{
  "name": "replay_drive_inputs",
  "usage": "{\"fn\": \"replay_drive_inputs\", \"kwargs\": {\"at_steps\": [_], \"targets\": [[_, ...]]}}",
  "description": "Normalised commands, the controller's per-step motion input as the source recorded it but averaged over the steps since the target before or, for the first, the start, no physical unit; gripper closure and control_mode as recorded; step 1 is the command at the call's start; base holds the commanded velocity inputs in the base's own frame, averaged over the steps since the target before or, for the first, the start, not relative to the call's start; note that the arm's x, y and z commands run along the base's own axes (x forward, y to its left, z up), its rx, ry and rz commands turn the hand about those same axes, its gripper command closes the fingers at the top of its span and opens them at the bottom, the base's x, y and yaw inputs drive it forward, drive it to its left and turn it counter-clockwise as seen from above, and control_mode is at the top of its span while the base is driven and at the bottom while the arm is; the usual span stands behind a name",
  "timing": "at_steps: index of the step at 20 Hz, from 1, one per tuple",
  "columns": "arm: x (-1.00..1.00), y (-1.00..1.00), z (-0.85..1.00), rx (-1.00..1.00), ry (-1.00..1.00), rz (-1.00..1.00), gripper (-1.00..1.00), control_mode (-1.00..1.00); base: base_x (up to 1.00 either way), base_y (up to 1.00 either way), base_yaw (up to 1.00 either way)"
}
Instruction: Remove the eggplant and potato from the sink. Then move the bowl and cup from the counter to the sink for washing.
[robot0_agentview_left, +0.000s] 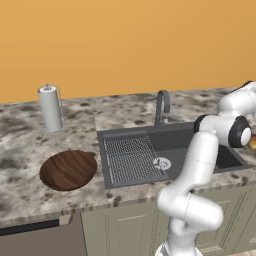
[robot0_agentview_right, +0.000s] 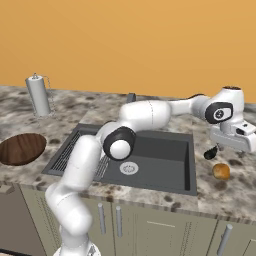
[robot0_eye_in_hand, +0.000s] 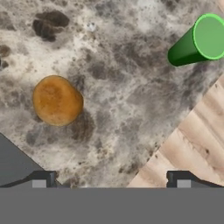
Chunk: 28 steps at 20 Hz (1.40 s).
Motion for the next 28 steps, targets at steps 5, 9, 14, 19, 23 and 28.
{"fn": "replay_drive_inputs", "kwargs": {"at_steps": [5,9,14,19,23,28], "targets": [[-0.27,0.01,0.10,0.00,0.03,0.09,-1.00,-1.00,0.00,0.00,0.00],[-0.19,0.02,0.13,0.00,0.06,0.10,-1.00,-1.00,0.00,0.00,0.00],[-0.18,0.01,0.13,0.00,0.01,0.11,-1.00,-1.00,0.00,0.00,0.00],[-0.16,0.02,0.10,0.00,0.03,0.11,-1.00,-1.00,0.00,0.00,0.00],[-0.14,0.01,0.09,0.00,0.04,0.10,-1.00,-1.00,0.00,0.00,0.00],[-0.16,0.01,0.08,0.00,0.03,0.10,-1.00,-1.00,0.00,0.00,0.00]]}}
